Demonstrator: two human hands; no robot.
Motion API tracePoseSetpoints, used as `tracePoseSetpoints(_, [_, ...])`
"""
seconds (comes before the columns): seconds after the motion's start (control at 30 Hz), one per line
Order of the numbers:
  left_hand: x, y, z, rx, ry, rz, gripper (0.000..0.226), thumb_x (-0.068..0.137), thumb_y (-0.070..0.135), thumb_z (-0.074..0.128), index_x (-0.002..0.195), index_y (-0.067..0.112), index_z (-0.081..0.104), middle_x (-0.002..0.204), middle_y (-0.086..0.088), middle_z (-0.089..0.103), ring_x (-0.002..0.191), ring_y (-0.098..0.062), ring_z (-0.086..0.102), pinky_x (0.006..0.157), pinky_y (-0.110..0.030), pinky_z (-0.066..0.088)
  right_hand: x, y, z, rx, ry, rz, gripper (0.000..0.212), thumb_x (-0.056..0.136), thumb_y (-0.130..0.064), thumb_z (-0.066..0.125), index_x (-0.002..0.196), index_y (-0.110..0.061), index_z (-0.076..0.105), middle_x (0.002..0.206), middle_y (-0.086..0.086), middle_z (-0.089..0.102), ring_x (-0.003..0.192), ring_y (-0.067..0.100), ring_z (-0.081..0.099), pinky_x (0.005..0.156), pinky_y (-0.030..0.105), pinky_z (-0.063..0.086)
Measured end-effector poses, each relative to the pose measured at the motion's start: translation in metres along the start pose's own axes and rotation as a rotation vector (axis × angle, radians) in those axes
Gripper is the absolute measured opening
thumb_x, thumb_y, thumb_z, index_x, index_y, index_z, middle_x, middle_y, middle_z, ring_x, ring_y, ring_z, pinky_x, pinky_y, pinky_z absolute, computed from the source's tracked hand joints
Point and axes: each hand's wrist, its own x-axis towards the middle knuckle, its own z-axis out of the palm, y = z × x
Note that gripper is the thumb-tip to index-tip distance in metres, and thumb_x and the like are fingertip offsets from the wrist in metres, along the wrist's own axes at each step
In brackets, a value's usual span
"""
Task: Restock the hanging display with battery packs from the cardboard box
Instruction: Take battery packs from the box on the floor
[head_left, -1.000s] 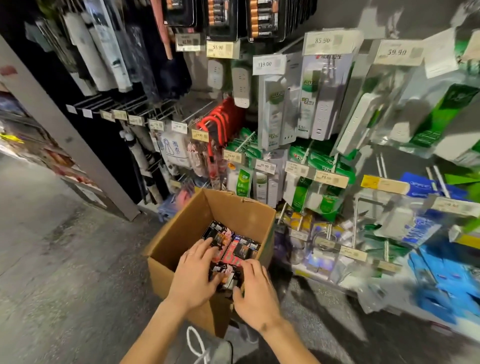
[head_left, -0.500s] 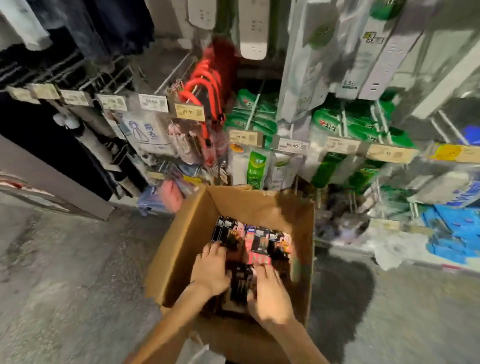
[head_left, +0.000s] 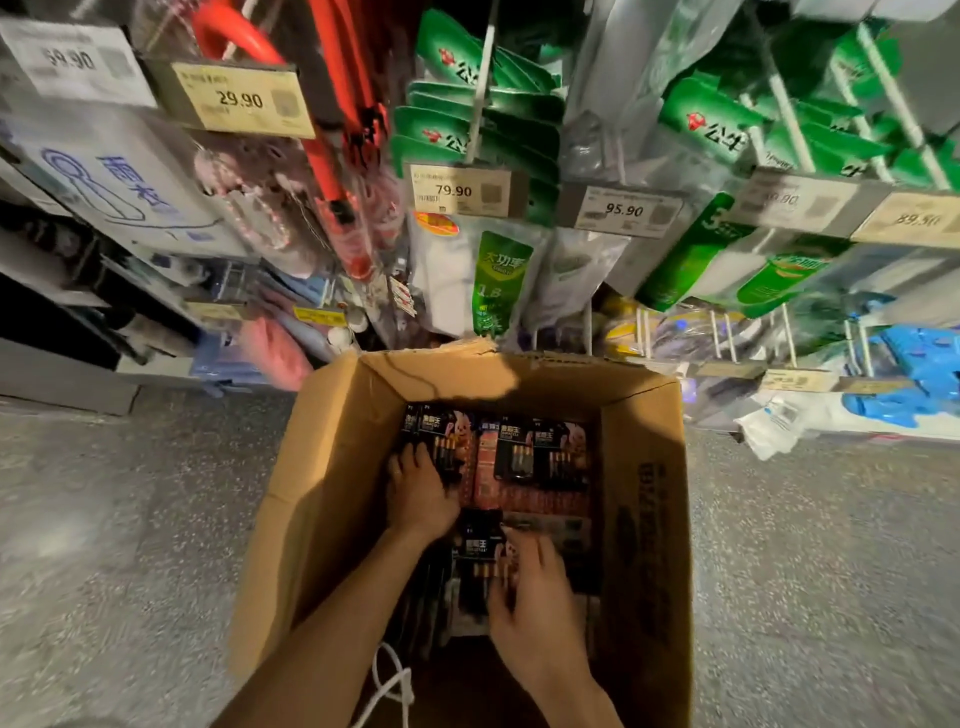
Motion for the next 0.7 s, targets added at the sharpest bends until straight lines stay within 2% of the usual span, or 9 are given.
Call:
tracePoseSetpoints(0.07, [0.006, 0.001, 0.006, 0.045, 0.072, -0.014, 0.083, 0.09, 0.039, 0.068, 0.154, 0.01, 0.024, 0.159, -0.016, 0.026, 0.147, -0.038, 0.02, 0.12, -0.05, 0.025, 0.006, 0.0, 0.001, 0.014, -0.019, 0.0, 0.053, 0.097, -0.025, 0.057, 0.146, -0.029, 0.038, 0.141, -0.015, 0.037, 0.132, 0.007, 0.038, 0.111, 0.024, 0.039])
tracePoseSetpoints(0.17, [0.01, 0.007, 0.01, 0.106, 0.17, -0.051, 0.062, 0.088, 0.036, 0.071, 0.139, 0.014, 0.043, 0.147, -0.018, 0.039, 0.138, -0.037, 0.031, 0.114, -0.049, 0.029, 0.015, 0.0, 0.004, 0.017, -0.006, 0.001, 0.047, 0.098, -0.023, 0.056, 0.142, -0.028, 0.041, 0.137, -0.013, 0.039, 0.128, 0.007, 0.041, 0.107, 0.023, 0.041])
tracePoseSetpoints(0.23, [0.013, 0.012, 0.012, 0.116, 0.231, -0.06, 0.054, 0.086, 0.033, 0.072, 0.13, 0.014, 0.048, 0.14, -0.018, 0.046, 0.133, -0.038, 0.036, 0.11, -0.049, 0.032, 0.02, 0.0, 0.004, 0.031, 0.009, 0.007, 0.044, 0.097, -0.02, 0.056, 0.139, -0.026, 0.045, 0.132, -0.012, 0.043, 0.123, 0.007, 0.044, 0.102, 0.023, 0.044])
tracePoseSetpoints(0.3, [0.019, 0.016, 0.013, 0.112, 0.279, -0.048, 0.055, 0.083, 0.032, 0.076, 0.127, 0.014, 0.049, 0.135, -0.016, 0.054, 0.13, -0.037, 0.041, 0.108, -0.049, 0.034, 0.024, 0.001, 0.003, 0.064, 0.027, 0.012, 0.041, 0.095, -0.017, 0.058, 0.135, -0.024, 0.047, 0.127, -0.011, 0.045, 0.117, 0.008, 0.048, 0.1, 0.024, 0.047])
tracePoseSetpoints(0.43, [0.03, 0.019, 0.009, 0.058, 0.312, -0.078, 0.068, 0.08, 0.036, 0.079, 0.134, 0.012, 0.044, 0.131, -0.012, 0.062, 0.13, -0.032, 0.046, 0.107, -0.045, 0.036, 0.024, 0.001, 0.0, 0.119, 0.061, 0.038, 0.045, 0.096, -0.016, 0.058, 0.138, -0.026, 0.046, 0.129, -0.013, 0.043, 0.116, 0.006, 0.05, 0.1, 0.025, 0.049])
tracePoseSetpoints(0.47, [0.032, 0.021, 0.007, 0.101, 0.313, -0.075, 0.065, 0.081, 0.039, 0.077, 0.132, 0.013, 0.047, 0.126, -0.01, 0.066, 0.128, -0.03, 0.048, 0.105, -0.045, 0.036, 0.023, 0.001, -0.001, 0.12, 0.061, 0.04, 0.046, 0.096, -0.017, 0.058, 0.14, -0.026, 0.046, 0.129, -0.014, 0.042, 0.117, 0.005, 0.05, 0.101, 0.024, 0.049])
tracePoseSetpoints(0.57, [0.031, 0.027, 0.003, 0.293, 0.28, 0.001, 0.034, 0.089, 0.048, 0.065, 0.113, 0.024, 0.065, 0.109, -0.002, 0.073, 0.124, -0.026, 0.05, 0.098, -0.042, 0.034, 0.021, 0.0, -0.003, 0.128, 0.057, 0.04, 0.045, 0.098, -0.017, 0.056, 0.141, -0.027, 0.044, 0.127, -0.017, 0.04, 0.118, 0.0, 0.044, 0.102, 0.015, 0.04])
tracePoseSetpoints(0.7, [0.029, 0.025, 0.004, 0.288, 0.243, -0.043, 0.026, 0.094, 0.048, 0.057, 0.106, 0.028, 0.07, 0.106, 0.0, 0.073, 0.123, -0.023, 0.051, 0.099, -0.042, 0.035, 0.018, 0.001, -0.003, 0.15, 0.072, 0.054, 0.043, 0.098, -0.018, 0.058, 0.138, -0.027, 0.046, 0.122, -0.019, 0.038, 0.112, -0.004, 0.041, 0.106, 0.015, 0.037])
